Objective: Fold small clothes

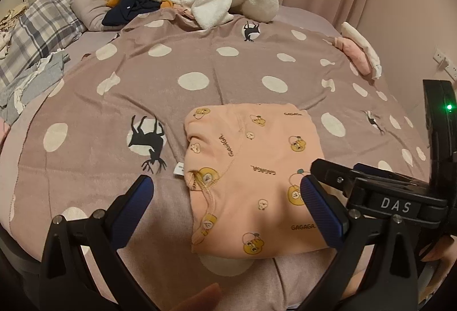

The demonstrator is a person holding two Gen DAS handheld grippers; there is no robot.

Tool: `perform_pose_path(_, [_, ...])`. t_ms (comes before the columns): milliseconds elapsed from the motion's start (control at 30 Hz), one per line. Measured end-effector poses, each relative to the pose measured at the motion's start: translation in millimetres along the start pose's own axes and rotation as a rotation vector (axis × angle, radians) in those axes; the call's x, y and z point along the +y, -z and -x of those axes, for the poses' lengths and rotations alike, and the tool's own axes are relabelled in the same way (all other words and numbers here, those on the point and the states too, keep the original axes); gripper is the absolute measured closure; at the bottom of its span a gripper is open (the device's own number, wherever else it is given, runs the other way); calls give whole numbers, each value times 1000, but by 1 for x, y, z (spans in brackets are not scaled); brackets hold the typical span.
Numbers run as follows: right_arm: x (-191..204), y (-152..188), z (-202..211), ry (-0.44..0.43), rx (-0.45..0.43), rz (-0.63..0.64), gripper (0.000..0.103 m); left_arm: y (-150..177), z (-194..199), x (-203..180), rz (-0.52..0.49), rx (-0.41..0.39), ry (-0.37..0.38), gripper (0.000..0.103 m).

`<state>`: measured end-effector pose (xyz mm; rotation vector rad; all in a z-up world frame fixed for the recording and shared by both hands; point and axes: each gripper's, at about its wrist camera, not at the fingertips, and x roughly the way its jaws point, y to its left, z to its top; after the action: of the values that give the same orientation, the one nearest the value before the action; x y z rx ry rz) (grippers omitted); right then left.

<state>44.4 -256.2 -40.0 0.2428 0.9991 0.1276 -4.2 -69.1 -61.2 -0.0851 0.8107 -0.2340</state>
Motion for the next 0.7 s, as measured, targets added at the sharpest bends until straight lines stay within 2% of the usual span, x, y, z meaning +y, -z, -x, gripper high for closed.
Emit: perform_pose_path(700, [1, 0, -3, 18, 4, 11, 6, 1, -2, 1, 13, 10, -1, 0])
